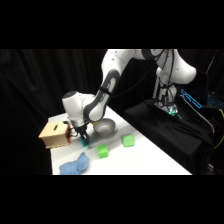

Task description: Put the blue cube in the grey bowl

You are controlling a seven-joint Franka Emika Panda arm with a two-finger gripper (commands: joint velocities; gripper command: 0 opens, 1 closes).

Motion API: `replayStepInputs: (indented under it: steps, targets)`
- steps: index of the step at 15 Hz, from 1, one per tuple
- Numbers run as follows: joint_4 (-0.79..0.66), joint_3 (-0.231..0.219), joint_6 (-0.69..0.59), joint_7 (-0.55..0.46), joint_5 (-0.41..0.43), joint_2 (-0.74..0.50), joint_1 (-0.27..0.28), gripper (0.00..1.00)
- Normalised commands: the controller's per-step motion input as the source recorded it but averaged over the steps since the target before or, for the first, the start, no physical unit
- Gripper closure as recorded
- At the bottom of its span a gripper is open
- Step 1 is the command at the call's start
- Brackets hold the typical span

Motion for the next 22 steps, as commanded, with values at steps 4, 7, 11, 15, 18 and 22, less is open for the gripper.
replayStepInputs:
  steps: [4, 7, 11, 15, 18, 22]
  targets:
    - [-0.37, 0.023, -0.02, -0.01, -0.081, -0.45, -0.005, 0.72]
    - [-0.47, 0.029, -0.11, -0.05, -0.090, -0.59, 0.000, 0.73]
    - [-0.42, 0.026, -0.14, -0.07, -0.085, -0.58, 0.009, 0.73]
    - [-0.36, 0.012, -0.10, -0.09, -0.051, -0.50, -0.007, 0.73]
    - [-0.42, -0.005, -0.02, -0.12, 0.019, -0.46, -0.049, 0.73]
    - [-0.46, -0.041, 0.09, -0.11, 0.038, -0.37, -0.062, 0.73]
